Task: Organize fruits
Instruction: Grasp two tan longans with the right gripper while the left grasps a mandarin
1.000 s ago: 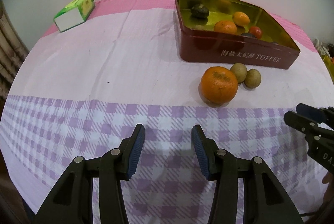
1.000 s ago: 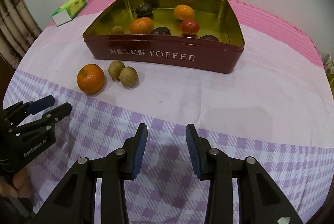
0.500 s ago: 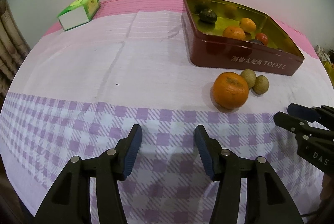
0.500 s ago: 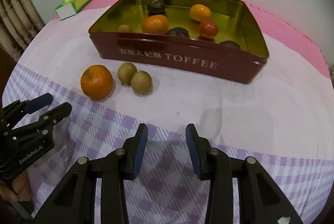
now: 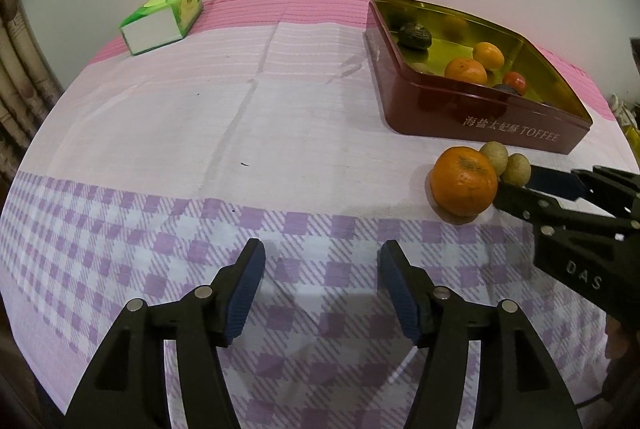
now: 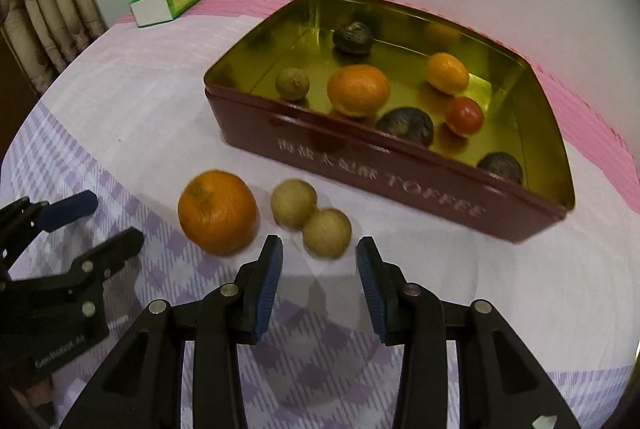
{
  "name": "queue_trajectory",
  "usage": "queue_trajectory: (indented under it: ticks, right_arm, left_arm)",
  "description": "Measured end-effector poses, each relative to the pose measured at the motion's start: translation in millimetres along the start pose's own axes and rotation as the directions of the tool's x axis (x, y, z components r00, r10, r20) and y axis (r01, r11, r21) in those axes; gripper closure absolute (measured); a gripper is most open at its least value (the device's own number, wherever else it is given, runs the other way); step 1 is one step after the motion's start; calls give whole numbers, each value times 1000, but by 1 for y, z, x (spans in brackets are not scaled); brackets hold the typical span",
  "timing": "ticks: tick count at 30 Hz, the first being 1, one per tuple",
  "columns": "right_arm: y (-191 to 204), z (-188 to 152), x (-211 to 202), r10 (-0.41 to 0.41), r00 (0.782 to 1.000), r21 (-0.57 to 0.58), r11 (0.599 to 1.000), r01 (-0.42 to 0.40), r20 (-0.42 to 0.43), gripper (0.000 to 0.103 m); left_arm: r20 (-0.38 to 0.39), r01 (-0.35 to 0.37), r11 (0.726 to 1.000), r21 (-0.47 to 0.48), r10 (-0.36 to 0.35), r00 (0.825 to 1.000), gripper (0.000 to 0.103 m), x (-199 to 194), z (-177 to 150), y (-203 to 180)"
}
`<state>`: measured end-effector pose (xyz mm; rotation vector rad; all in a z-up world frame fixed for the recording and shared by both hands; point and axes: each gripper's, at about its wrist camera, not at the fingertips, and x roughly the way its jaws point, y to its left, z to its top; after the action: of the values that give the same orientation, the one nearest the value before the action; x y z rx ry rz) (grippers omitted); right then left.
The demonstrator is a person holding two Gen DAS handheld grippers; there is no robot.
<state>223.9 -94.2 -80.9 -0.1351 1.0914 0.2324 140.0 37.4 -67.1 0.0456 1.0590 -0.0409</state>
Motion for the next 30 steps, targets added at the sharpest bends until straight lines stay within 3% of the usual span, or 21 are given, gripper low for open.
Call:
queue_trajectory:
  ticks: [6, 11, 19, 30]
  right_arm:
    - [-1, 5, 3, 4, 1000, -5, 1000, -4, 9, 68]
    - [-1, 1, 1, -1, 1000, -2, 1000, 1, 21, 81]
    - [-14, -10, -6, -17, 1000, 44, 999, 16, 24, 81]
    - [-69, -40, -23, -82, 997, 195, 978, 79, 7, 81]
  left_arm:
    - [0, -1, 1000, -1, 1, 1000, 41, 0, 0, 2]
    - [-1, 1, 1000, 2, -1, 1000, 41, 0, 0, 2]
    - [-7, 7, 1000, 18, -7, 1000, 41, 3, 1, -9]
    - [-21, 43, 997, 63, -41, 999, 41, 3, 5, -44]
